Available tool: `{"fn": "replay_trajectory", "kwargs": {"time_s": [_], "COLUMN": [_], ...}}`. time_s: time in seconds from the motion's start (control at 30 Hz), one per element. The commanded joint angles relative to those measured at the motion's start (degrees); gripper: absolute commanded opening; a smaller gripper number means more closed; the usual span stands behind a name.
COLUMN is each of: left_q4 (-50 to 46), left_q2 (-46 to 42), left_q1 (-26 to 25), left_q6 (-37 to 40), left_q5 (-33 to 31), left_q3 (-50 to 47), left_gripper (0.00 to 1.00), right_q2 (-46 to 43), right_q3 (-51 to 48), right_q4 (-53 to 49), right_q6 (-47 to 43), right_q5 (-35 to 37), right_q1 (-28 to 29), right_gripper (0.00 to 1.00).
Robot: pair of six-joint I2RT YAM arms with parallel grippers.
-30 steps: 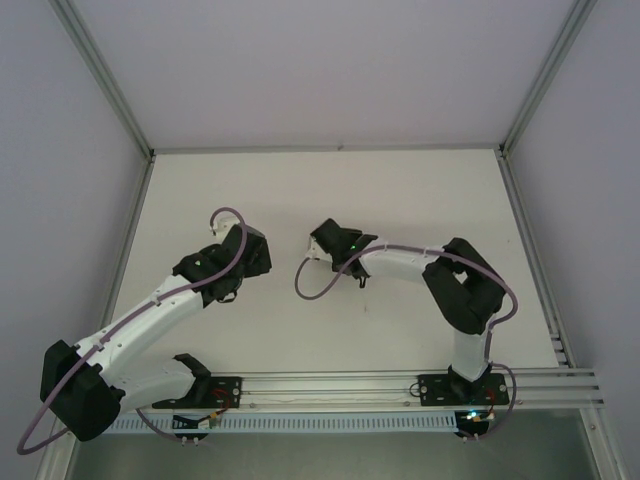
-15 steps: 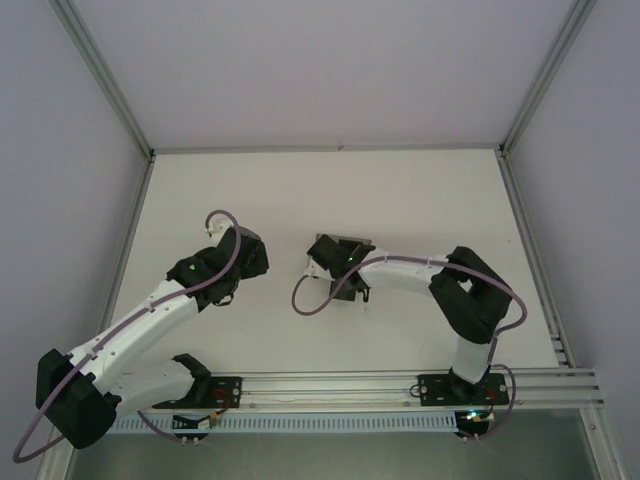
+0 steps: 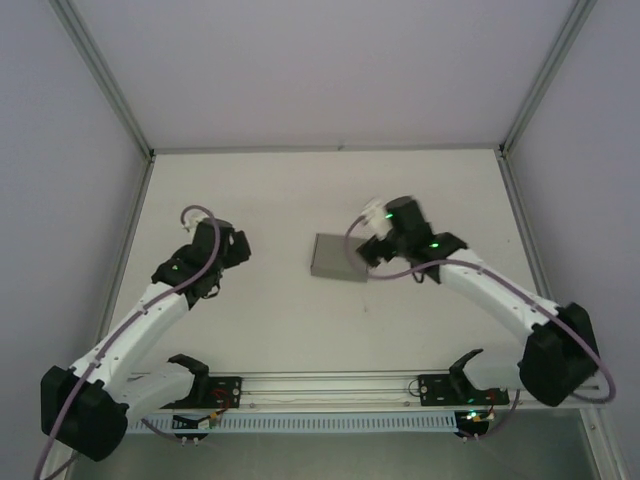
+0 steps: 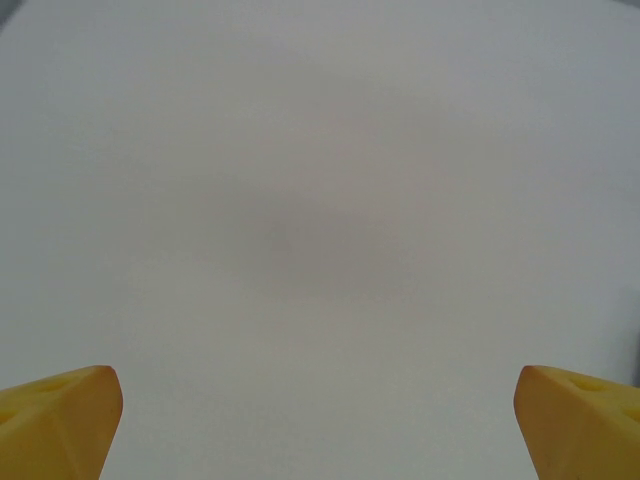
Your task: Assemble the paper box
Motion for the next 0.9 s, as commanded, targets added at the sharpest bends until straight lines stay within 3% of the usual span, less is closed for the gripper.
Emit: {"fn": "replay_trajectory", "kwargs": {"time_s": [0.0, 0.2, 0.33, 0.47, 0.53, 0.6, 0.73, 0.87], "left_q4": [11.92, 36.56, 58.67, 70.87, 70.54, 70.15, 70.16, 75.43], "left_q2": [2.15, 13.79, 20.54, 26.10, 25.81, 25.90, 26.30, 25.92], "left_q1": [8.91, 19.67, 24.91, 26.10, 26.27, 26.32, 26.32, 26.14], "left_q6": [5.69, 13.93, 13.76, 14.52, 15.39, 15.54, 16.05, 17.18], "left_q5": [8.62, 14.48, 22.39, 25.47, 28.16, 28.60, 29.58, 31.52], "left_q3": [-2.50, -9.83, -17.85, -21.46, -21.43, -21.21, -20.92, -23.74], "left_gripper": [1.00, 1.00, 1.00, 1.00, 1.00, 1.00, 1.00, 1.00], "right_q2": [-3.40, 0.50, 6.10, 11.02, 14.07, 17.53, 15.94, 16.12], "right_q3": [-5.81, -17.00, -21.40, -25.61, -29.54, -34.19, -30.68, -31.05], "right_q4": [8.59, 28.81, 42.58, 54.92, 65.02, 77.93, 68.36, 69.38], "right_q6": [13.72, 19.45, 16.69, 19.98, 23.22, 26.34, 25.22, 25.05], "right_q5": [-4.60, -5.76, -4.02, -8.42, -8.64, -13.21, -16.20, -16.34], "right_q1": [-9.27, -20.81, -22.36, -25.33, -27.84, -31.29, -31.72, -31.60], "right_gripper": [1.00, 1.00, 1.00, 1.00, 1.00, 1.00, 1.00, 1.00]}}
